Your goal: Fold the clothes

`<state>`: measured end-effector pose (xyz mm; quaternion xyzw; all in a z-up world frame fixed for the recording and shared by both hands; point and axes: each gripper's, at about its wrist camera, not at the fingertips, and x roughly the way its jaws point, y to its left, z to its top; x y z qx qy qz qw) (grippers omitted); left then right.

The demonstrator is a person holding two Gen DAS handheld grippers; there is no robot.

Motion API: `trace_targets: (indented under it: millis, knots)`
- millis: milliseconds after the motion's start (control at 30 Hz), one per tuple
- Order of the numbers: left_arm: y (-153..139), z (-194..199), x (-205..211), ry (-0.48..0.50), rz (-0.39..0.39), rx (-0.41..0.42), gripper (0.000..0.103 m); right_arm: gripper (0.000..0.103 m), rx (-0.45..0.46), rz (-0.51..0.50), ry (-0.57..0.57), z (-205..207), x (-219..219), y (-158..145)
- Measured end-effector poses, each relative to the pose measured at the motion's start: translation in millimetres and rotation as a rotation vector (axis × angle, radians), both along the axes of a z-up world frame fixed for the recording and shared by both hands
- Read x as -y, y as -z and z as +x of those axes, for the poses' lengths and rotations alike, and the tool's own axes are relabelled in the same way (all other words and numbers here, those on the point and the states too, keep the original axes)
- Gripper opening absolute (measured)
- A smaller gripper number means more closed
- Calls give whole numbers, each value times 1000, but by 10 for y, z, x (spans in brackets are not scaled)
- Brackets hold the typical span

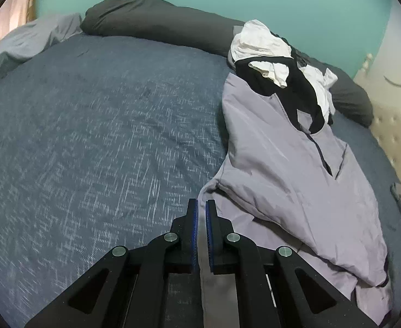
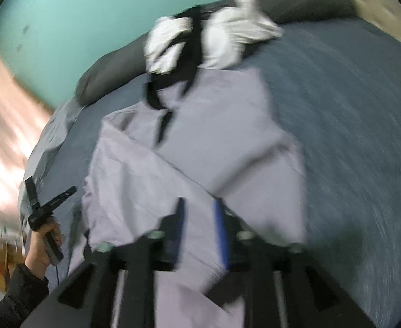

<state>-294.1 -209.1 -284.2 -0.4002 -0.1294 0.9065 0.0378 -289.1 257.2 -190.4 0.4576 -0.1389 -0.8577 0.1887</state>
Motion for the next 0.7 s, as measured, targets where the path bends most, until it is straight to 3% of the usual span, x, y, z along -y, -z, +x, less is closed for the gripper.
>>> trace_targets:
  millis: [267, 400, 700]
  knots:
    - [84, 89, 171, -20, 45, 16, 6, 35, 7, 22, -259, -946, 1235, -117]
    - [35, 148, 251, -40, 77, -8, 17, 35, 13, 48, -300, -1340, 1795, -79]
    - [65, 169, 296, -22, 119, 0, 18, 35, 39, 70, -384, -1985, 2946, 4]
